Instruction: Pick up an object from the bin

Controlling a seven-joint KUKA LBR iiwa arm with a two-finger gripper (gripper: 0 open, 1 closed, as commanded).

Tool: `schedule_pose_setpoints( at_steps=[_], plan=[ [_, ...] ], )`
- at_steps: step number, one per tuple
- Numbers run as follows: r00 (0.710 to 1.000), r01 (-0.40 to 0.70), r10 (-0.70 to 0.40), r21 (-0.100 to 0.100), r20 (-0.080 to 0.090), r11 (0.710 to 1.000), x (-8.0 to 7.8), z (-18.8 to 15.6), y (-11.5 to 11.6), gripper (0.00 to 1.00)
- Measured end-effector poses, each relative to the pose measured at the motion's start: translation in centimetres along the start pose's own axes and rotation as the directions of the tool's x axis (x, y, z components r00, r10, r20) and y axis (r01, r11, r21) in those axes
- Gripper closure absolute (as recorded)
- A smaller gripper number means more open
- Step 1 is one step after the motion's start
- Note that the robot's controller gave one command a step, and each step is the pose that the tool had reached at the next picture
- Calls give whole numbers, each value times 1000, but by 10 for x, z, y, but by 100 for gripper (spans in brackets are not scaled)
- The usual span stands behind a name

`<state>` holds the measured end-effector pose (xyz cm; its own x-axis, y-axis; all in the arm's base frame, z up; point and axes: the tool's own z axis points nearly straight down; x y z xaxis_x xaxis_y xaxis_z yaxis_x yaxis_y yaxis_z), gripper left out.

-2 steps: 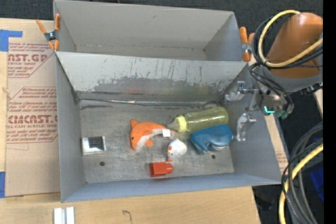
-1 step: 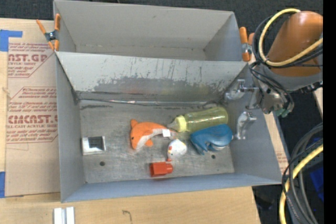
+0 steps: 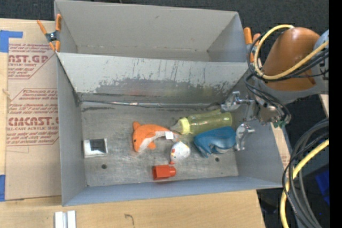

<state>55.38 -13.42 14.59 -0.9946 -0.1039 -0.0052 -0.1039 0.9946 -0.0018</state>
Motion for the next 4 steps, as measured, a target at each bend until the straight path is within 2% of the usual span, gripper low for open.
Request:
schedule_pose_setpoints(
  at_steps=[1,2,3,4],
  plan=[
    [999,30,-30,3,24,1000,-7,33,0,0],
    [991,132,-132,10,26,991,3,30,17,0],
    [991,127,-127,6,35,992,-3,36,15,0],
    [992,123,-123,14,31,992,2,43,17,100]
  ],
)
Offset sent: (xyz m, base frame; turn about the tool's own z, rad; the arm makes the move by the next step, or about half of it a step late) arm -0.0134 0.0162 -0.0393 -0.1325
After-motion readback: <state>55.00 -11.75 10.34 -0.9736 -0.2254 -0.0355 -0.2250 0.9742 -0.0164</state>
